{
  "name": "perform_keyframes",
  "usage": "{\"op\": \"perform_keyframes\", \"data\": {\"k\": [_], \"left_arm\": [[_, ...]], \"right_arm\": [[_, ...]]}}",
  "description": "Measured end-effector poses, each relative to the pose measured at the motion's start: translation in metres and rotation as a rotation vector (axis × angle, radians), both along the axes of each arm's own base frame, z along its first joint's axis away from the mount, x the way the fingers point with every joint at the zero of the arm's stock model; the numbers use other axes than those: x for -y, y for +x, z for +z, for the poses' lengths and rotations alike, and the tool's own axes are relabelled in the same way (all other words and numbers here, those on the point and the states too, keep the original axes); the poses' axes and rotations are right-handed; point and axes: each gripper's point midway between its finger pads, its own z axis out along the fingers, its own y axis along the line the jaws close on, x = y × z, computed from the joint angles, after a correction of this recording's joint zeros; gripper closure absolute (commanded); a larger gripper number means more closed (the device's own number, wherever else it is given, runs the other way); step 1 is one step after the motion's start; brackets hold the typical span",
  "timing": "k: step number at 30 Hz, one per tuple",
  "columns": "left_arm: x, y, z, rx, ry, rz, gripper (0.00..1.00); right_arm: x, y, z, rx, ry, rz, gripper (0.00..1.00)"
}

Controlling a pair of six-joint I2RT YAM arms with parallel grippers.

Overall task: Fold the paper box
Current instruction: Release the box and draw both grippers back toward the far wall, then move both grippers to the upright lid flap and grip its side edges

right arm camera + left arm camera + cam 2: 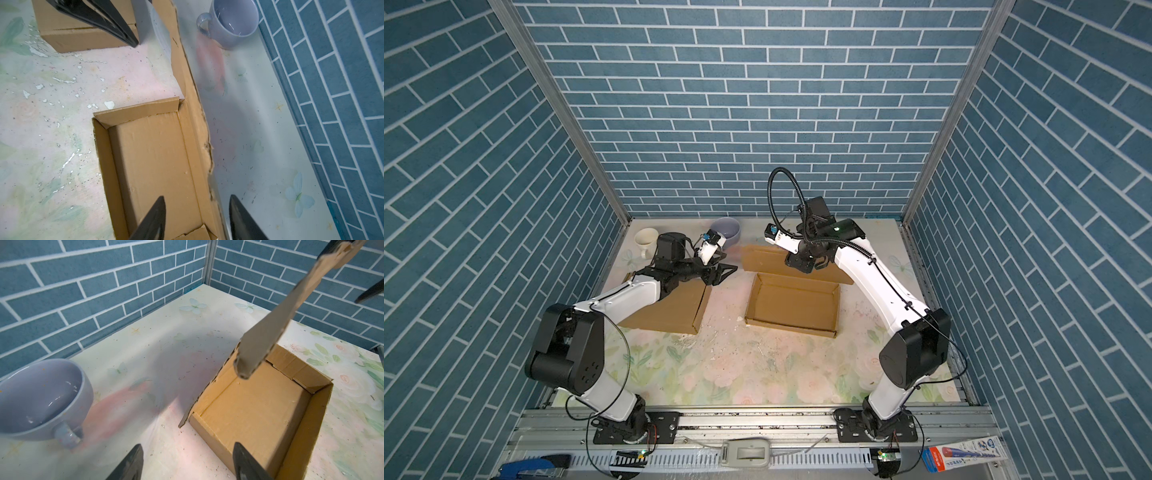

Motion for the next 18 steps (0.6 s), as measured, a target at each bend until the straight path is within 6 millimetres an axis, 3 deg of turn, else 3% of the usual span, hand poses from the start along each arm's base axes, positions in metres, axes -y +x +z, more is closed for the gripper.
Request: {"op": "perform_keyframes", "data": {"k": [6, 10, 12, 18], "left_arm": [[0.015, 0.009, 0.001, 0.044, -0.014, -0.046, 0.35], [0.023, 0.016, 0.005, 0.076, -0.027, -0.065, 0.37], [0.024, 0.02, 0.005, 0.083, -0.029, -0.068, 0.37], [0.031, 0.033, 0.003, 0.088, -0.036, -0.086, 0.39]], "right_arm": [[0.016, -0.009, 0.036, 0.048, 0.1, -0.045, 0.5], [0.03, -0.015, 0.05, 0.071, 0.141, -0.075, 0.49], [0.042, -0.017, 0.052, 0.07, 0.165, -0.11, 0.5], [0.103, -0.024, 0.06, 0.096, 0.264, -0.305, 0.5]]}}
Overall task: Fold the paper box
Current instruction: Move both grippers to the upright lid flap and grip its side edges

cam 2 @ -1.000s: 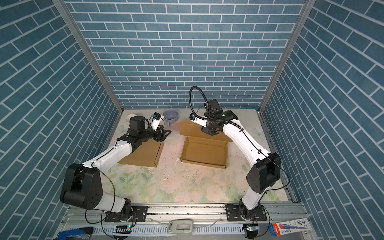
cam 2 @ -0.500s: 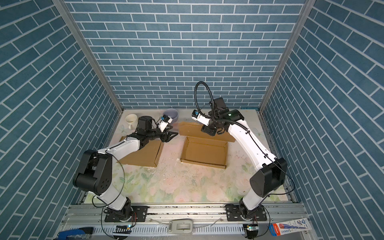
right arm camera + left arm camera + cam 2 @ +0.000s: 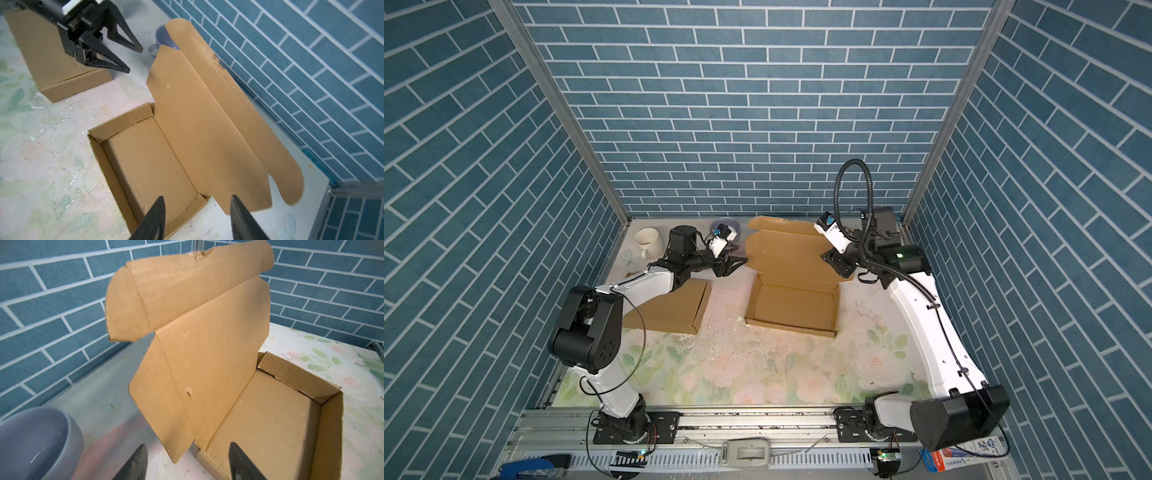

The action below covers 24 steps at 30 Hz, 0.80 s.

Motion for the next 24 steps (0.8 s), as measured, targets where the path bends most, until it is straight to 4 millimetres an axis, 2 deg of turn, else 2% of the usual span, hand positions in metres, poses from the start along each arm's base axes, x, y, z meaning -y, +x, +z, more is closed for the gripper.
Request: {"op": "perform_keyframes", "data": {"k": [4, 8, 16, 20, 24], "left_arm": [[0.005, 0.018, -0.004, -0.004, -0.006, 0.005, 0.38], [0.004, 0.019, -0.005, -0.02, -0.013, 0.015, 0.33], [0.0, 0.031, 0.004, -0.07, -0.017, 0.026, 0.32], [0.003, 0.037, 0.004, -0.091, -0.027, 0.015, 0.32], [0.006, 0.039, -0.009, -0.13, -0.031, 0.004, 0.33]], "right_arm": [[0.03, 0.006, 0.006, 0.031, 0.088, -0.135, 0.5], [0.063, 0.018, -0.012, -0.002, 0.16, -0.282, 0.5], [0.107, 0.036, -0.043, -0.061, 0.305, -0.453, 0.5], [0.117, 0.051, -0.06, -0.071, 0.351, -0.475, 0.51], [0.109, 0.063, -0.086, -0.115, 0.4, -0.415, 0.51]]}}
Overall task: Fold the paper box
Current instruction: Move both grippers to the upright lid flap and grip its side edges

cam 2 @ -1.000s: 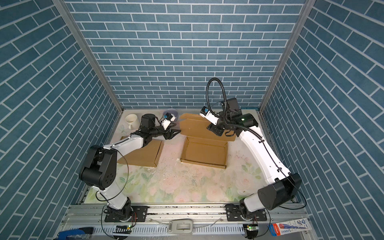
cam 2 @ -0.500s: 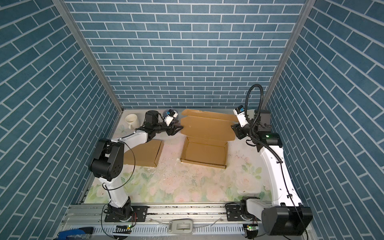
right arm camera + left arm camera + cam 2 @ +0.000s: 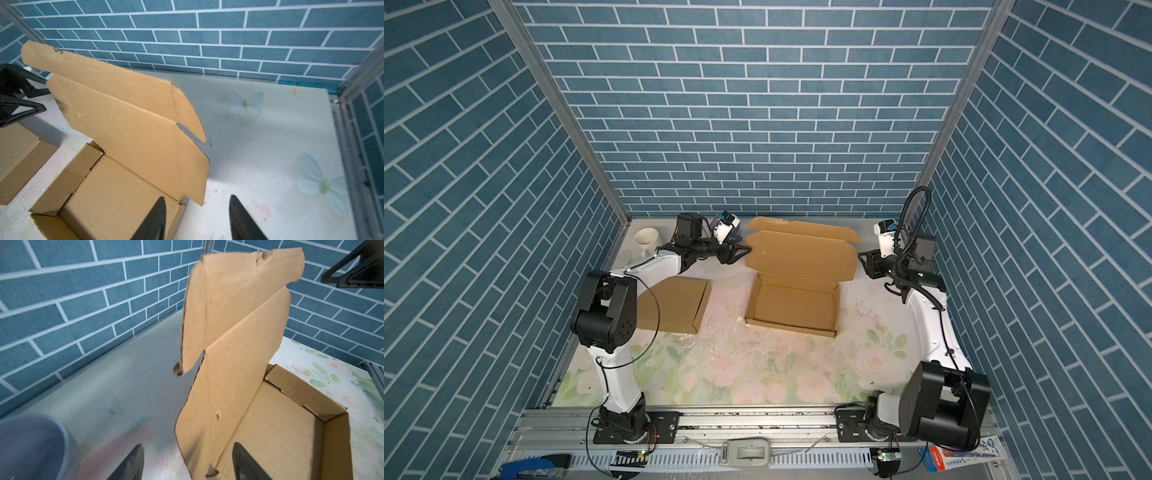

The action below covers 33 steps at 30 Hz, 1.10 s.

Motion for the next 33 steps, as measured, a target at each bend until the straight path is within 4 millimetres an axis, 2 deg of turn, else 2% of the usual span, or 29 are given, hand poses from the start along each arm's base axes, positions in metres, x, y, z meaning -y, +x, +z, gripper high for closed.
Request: {"op": "perform_keyframes", "data": {"k": [2, 6, 10, 15, 24, 29, 33], "left_arm": [[0.0, 0.0, -0.009, -0.027, 0.003, -0.001, 0.34], [0.001, -0.002, -0.017, -0.055, 0.001, -0.011, 0.37], [0.004, 0.003, -0.013, -0.048, -0.008, -0.022, 0.4], [0.008, 0.008, -0.01, -0.038, -0.018, -0.035, 0.45], [0.011, 0.006, -0.011, -0.052, -0.03, -0.059, 0.57], [0.011, 0.006, -0.016, -0.068, -0.029, -0.062, 0.59], [0.011, 0.004, -0.019, -0.082, -0.024, -0.066, 0.59]], "right_arm": [[-0.004, 0.004, -0.014, -0.015, 0.025, 0.028, 0.52], [-0.012, 0.01, -0.027, -0.015, 0.067, 0.078, 0.53], [-0.019, 0.016, -0.03, 0.002, 0.1, 0.129, 0.54], [-0.019, 0.021, -0.038, 0.005, 0.119, 0.153, 0.55], [-0.025, 0.026, -0.068, -0.068, 0.198, 0.207, 0.59], [-0.025, 0.031, -0.066, -0.055, 0.206, 0.218, 0.59], [-0.013, 0.042, -0.056, -0.004, 0.209, 0.177, 0.55]]}}
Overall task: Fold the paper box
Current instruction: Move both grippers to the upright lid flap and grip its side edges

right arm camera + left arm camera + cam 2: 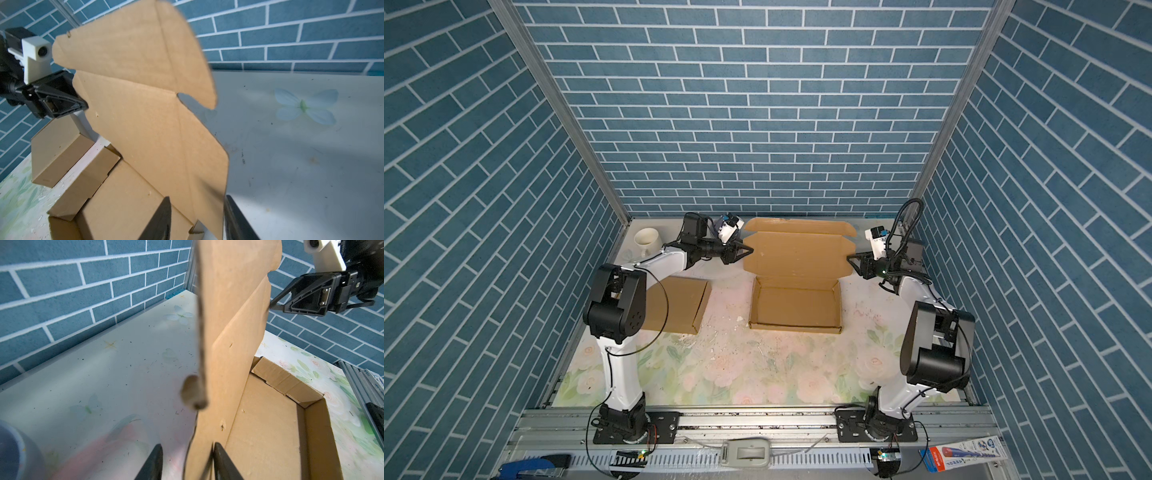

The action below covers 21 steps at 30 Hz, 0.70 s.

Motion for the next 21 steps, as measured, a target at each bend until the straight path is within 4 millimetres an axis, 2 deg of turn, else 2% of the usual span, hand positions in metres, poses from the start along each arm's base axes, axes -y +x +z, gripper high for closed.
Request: {"op": "perform_keyframes", "data": {"k": [5, 9, 16, 21], "left_arm": [[0.0, -0.002, -0.002, -0.011, 0.003, -0.005, 0.6], [0.0, -0.002, -0.002, -0.014, 0.003, -0.005, 0.69], [0.0, -0.001, 0.0, -0.009, 0.002, -0.004, 0.78], [0.0, -0.001, 0.0, -0.008, 0.003, -0.005, 0.88]], "right_arm": [[0.013, 0.012, 0.005, 0.011, -0.008, -0.032, 0.53], [0.012, 0.02, 0.008, 0.013, 0.002, -0.017, 0.54], [-0.009, 0.022, 0.006, -0.021, 0.04, 0.076, 0.61], [-0.025, 0.015, 0.0, -0.05, 0.051, 0.129, 0.74]]}}
